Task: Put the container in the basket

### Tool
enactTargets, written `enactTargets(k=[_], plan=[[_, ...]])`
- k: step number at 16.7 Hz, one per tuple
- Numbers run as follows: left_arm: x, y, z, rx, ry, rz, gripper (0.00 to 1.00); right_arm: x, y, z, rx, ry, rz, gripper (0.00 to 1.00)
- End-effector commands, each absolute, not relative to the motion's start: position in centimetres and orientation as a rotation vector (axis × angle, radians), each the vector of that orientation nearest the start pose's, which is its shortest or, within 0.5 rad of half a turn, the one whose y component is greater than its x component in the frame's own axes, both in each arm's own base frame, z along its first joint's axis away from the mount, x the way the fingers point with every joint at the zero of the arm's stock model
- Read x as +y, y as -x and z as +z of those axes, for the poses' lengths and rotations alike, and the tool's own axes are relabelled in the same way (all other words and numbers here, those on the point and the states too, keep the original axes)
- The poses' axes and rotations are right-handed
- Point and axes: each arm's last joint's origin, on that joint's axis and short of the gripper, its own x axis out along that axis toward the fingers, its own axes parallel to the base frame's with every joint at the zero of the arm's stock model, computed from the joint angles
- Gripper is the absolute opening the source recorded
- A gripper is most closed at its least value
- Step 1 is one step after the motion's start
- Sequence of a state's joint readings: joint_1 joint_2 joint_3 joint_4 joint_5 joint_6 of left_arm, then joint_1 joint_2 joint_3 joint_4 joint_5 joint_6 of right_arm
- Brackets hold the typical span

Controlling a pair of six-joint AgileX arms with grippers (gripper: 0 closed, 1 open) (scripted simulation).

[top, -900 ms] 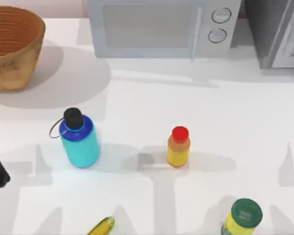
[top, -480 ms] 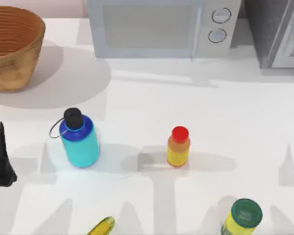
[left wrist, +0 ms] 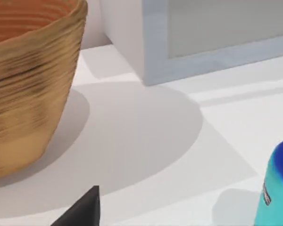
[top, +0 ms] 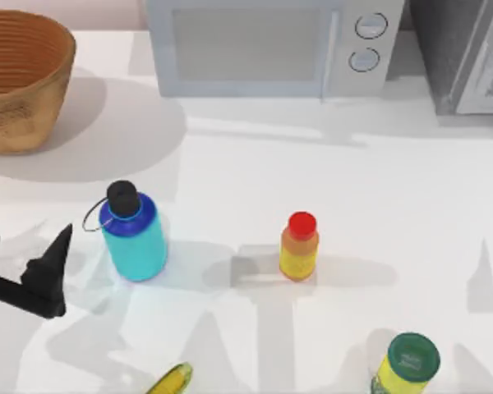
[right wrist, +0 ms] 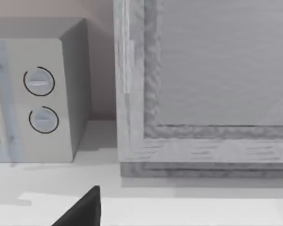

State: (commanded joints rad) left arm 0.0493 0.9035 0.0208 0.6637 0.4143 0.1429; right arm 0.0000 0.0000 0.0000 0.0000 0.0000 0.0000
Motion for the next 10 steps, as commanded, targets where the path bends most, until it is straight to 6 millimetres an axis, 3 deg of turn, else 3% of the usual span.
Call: enactTargets(k=[10], plan=[[-0.6, -19.3, 8.6, 0.184, -0.093, -0.737, 1.00, -0.1, -10.6, 16.0, 0.000, 0.000, 0.000, 1.00]])
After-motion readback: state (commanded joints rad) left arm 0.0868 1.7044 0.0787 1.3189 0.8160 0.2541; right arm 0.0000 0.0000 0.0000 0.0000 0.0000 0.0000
